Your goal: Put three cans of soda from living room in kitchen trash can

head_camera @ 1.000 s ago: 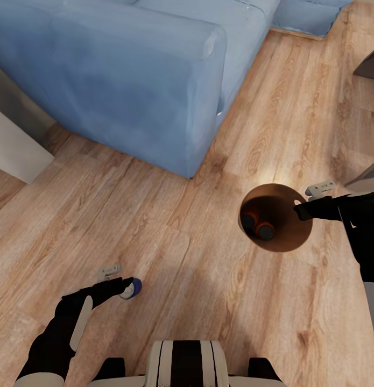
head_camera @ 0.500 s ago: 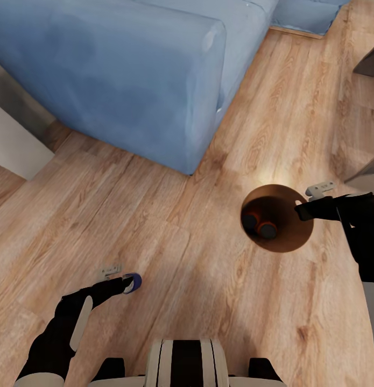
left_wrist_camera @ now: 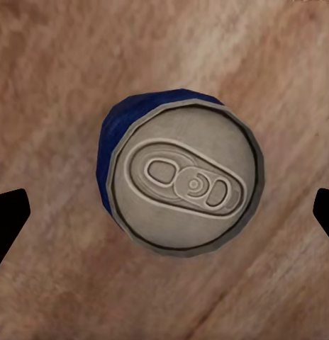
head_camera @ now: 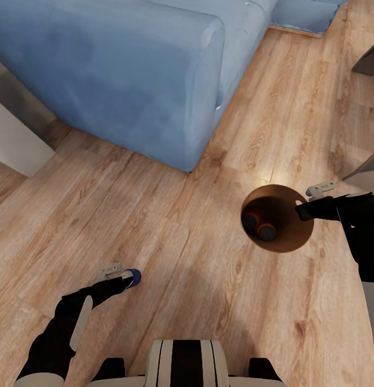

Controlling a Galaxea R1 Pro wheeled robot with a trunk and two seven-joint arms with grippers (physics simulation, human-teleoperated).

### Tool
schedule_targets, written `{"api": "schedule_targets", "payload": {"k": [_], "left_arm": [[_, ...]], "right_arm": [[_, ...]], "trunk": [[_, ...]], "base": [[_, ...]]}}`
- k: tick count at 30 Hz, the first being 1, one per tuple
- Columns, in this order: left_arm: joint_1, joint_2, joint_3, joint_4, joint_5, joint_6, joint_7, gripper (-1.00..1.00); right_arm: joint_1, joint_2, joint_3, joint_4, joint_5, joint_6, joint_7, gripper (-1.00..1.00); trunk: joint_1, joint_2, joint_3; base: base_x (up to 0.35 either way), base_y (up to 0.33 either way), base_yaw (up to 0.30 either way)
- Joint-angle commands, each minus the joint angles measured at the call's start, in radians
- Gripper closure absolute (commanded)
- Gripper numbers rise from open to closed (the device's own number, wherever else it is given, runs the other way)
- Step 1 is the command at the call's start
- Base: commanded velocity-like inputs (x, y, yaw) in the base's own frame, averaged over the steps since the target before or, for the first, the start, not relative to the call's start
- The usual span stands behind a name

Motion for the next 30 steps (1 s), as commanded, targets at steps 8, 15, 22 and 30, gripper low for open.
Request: {"api": "schedule_targets", "payload": {"k": [8, 15, 22, 30], "left_arm": [[0.000, 0.000, 0.000, 0.000, 0.000, 0.000, 0.001, -1.00], [0.000, -0.001, 0.000, -0.001, 0.000, -0.001, -0.001, -1.00], [0.000, -0.001, 0.000, -0.001, 0.000, 0.000, -0.001, -1.00], [0.000, 0.000, 0.000, -0.001, 0.001, 0.001, -0.003, -1.00]], "right_arm": [[0.000, 0.000, 0.001, 0.000, -0.013, 0.004, 0.006, 1.00], [0.001, 0.000, 0.001, 0.000, -0.014, 0.004, 0.006, 1.00], [0.006, 0.000, 0.001, 0.000, -0.013, 0.004, 0.005, 1.00], [0.009, 0.000, 0.001, 0.000, -0.014, 0.004, 0.005, 1.00]], "trunk": [[0.000, 0.000, 0.000], [0.000, 0.000, 0.000], [0.011, -0.021, -0.009], [0.031, -0.056, -0.025]], "base": [[0.076, -0.053, 0.000], [0.015, -0.011, 0.000], [0.001, -0.001, 0.000], [0.000, 0.000, 0.000]]}}
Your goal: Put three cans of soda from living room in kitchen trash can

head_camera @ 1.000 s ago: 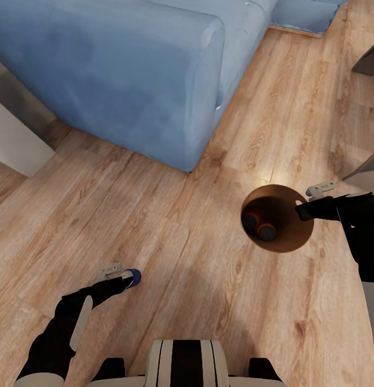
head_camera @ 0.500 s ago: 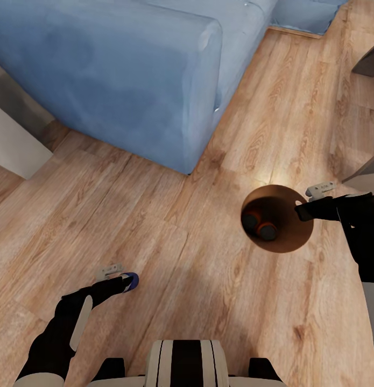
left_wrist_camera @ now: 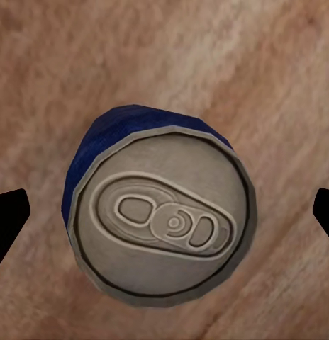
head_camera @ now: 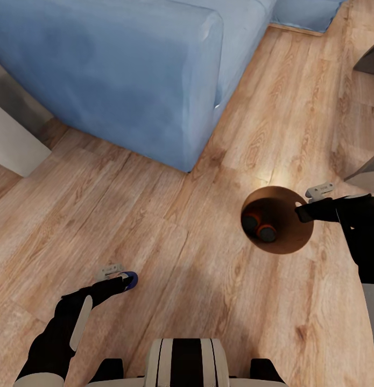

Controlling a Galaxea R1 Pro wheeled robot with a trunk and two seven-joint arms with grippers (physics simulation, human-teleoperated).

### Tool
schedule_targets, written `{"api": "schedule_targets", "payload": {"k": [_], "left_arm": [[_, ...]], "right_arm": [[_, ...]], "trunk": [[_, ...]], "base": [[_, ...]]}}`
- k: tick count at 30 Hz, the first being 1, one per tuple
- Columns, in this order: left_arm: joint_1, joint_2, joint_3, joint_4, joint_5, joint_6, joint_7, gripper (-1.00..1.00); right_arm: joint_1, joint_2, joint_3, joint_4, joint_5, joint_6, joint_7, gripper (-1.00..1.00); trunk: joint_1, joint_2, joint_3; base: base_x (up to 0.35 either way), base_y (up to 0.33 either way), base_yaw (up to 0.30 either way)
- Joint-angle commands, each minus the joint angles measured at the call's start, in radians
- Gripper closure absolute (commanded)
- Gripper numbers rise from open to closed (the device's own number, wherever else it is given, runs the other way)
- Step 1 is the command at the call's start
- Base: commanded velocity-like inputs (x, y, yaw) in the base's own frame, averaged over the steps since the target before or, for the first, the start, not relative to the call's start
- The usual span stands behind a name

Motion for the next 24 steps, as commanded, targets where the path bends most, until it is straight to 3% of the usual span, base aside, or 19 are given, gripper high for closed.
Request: {"api": "schedule_targets", "payload": {"k": [1, 5, 10, 16, 17, 24], "left_arm": [[0.000, 0.000, 0.000, 0.000, 0.000, 0.000, 0.000, -1.00], [0.000, 0.000, 0.000, 0.000, 0.000, 0.000, 0.001, -1.00], [0.000, -0.001, 0.000, 0.000, -0.001, 0.000, 0.001, -1.00], [0.000, 0.000, 0.000, -0.001, -0.001, -0.001, 0.000, -1.00], [0.000, 0.000, 0.000, -0.001, 0.000, -0.001, 0.000, 1.00], [0.000, -0.001, 0.000, -0.008, 0.000, -0.001, 0.001, 1.00]], "right_arm": [[0.001, 0.000, 0.000, 0.000, -0.012, 0.003, 0.006, 1.00], [0.002, 0.000, 0.000, 0.001, -0.012, 0.003, 0.006, 1.00], [0.003, 0.000, 0.000, 0.001, -0.012, 0.003, 0.006, 1.00], [0.006, 0.000, 0.011, 0.002, -0.011, 0.003, 0.006, 1.00], [0.008, 0.000, 0.012, 0.002, -0.011, 0.003, 0.006, 1.00], [0.013, 0.000, 0.013, 0.002, -0.010, 0.003, 0.006, 1.00]], "trunk": [[0.000, 0.000, 0.000], [0.000, 0.000, 0.000], [0.019, -0.035, -0.016], [0.019, -0.035, -0.016], [0.019, -0.035, -0.016], [0.019, -0.035, -0.016]], "base": [[0.000, 0.000, 0.000], [0.000, 0.000, 0.000], [0.000, 0.000, 0.000], [0.000, 0.000, 0.000], [0.000, 0.000, 0.000], [0.000, 0.000, 0.000]]}}
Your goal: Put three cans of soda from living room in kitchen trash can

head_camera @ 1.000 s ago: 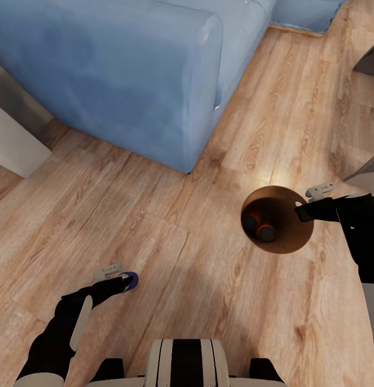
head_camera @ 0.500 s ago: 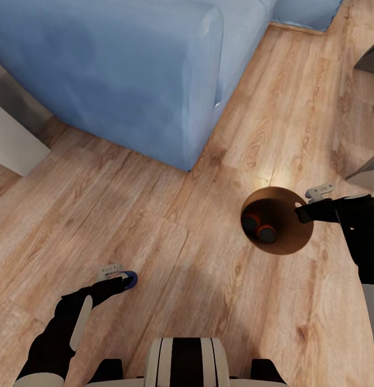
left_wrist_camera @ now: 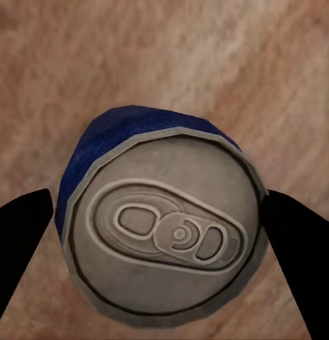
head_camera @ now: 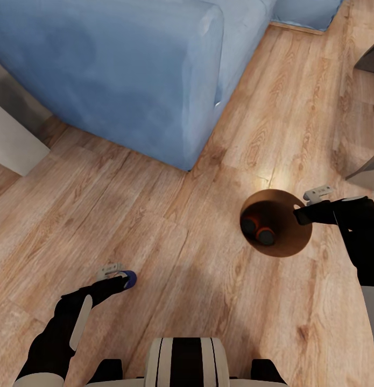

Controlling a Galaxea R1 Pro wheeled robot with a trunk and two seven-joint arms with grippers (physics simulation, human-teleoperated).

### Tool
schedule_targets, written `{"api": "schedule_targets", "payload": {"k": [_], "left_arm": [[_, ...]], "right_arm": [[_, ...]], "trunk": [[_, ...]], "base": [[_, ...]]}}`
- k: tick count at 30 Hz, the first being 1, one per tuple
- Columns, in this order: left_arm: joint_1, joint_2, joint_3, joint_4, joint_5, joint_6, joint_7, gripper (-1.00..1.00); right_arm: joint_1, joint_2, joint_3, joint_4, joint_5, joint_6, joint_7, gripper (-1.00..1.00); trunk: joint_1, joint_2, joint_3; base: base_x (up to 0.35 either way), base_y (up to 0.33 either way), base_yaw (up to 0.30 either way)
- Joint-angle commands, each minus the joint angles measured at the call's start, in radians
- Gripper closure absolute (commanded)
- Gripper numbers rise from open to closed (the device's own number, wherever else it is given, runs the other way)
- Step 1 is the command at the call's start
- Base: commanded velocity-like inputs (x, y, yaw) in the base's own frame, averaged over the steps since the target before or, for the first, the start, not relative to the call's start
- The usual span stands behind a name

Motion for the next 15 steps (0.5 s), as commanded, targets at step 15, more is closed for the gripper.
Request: {"api": "schedule_targets", "payload": {"k": [15], "left_arm": [[-0.001, -0.001, 0.002, 0.005, -0.004, 0.002, 0.004, 1.00]], "right_arm": [[0.000, 0.000, 0.000, 0.001, -0.014, 0.004, 0.005, 1.00]], "trunk": [[-0.054, 0.098, 0.044]], "base": [[0.000, 0.000, 0.000]]}}
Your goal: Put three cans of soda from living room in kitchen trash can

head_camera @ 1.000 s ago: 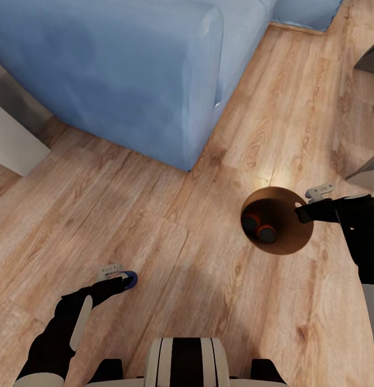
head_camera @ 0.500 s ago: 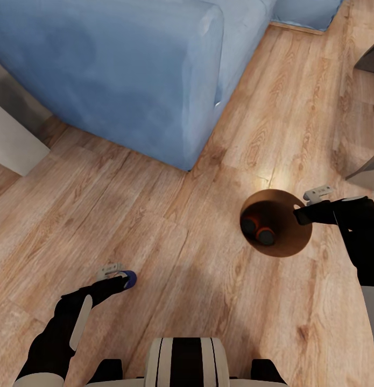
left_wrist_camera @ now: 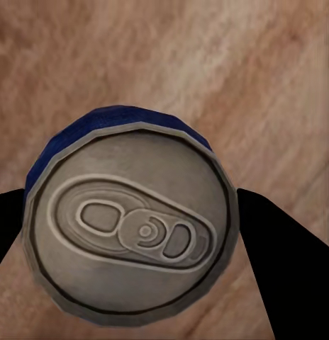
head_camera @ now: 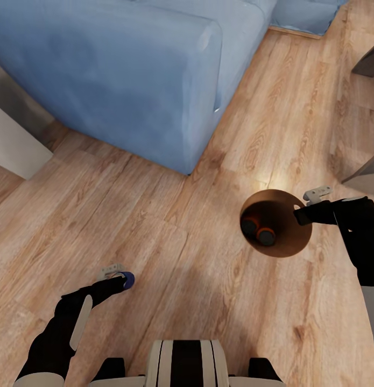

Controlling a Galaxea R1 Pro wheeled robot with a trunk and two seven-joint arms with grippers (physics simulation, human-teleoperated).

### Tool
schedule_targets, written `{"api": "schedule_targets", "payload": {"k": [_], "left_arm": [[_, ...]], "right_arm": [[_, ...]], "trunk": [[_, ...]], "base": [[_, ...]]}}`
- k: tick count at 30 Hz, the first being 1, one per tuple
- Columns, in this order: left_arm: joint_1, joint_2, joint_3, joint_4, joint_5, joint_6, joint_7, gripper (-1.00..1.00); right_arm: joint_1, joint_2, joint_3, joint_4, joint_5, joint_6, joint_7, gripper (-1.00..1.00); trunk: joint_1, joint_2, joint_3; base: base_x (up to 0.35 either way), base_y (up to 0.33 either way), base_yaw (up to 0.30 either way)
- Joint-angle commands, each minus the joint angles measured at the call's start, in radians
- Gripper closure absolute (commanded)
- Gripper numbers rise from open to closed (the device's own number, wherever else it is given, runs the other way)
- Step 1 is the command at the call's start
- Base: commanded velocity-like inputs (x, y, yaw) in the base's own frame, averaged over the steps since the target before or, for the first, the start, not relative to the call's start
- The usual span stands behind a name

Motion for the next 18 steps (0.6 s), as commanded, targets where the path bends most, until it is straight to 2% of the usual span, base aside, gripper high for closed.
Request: {"api": "schedule_targets", "payload": {"k": [1, 8, 12, 16, 18], "left_arm": [[0.000, 0.000, 0.000, 0.000, -0.002, 0.000, -0.001, 1.00], [0.000, 0.001, 0.000, -0.001, 0.001, 0.008, -0.006, 1.00], [-0.001, 0.004, -0.001, -0.003, 0.004, 0.018, -0.038, 1.00], [-0.028, 0.011, -0.001, -0.045, 0.005, 0.100, -0.079, 1.00], [-0.041, 0.017, -0.001, -0.107, 0.007, 0.171, -0.094, 1.00]], "right_arm": [[0.000, 0.000, 0.000, 0.000, -0.011, 0.004, 0.006, 1.00], [0.014, 0.004, 0.003, 0.001, -0.013, 0.004, 0.004, 1.00], [0.015, 0.023, 0.005, 0.000, -0.014, 0.004, 0.004, 1.00], [0.015, 0.058, 0.005, -0.001, -0.012, 0.004, 0.004, 1.00], [0.015, 0.079, 0.006, -0.001, -0.011, 0.004, 0.004, 1.00]], "trunk": [[-0.004, 0.007, 0.003], [-0.031, 0.056, 0.025], [-0.046, 0.084, 0.038], [-0.061, 0.112, 0.050], [-0.069, 0.126, 0.057]], "base": [[0.000, 0.000, 0.000], [0.000, 0.000, 0.000], [0.000, 0.000, 0.000], [0.000, 0.000, 0.000], [0.000, 0.000, 0.000]]}}
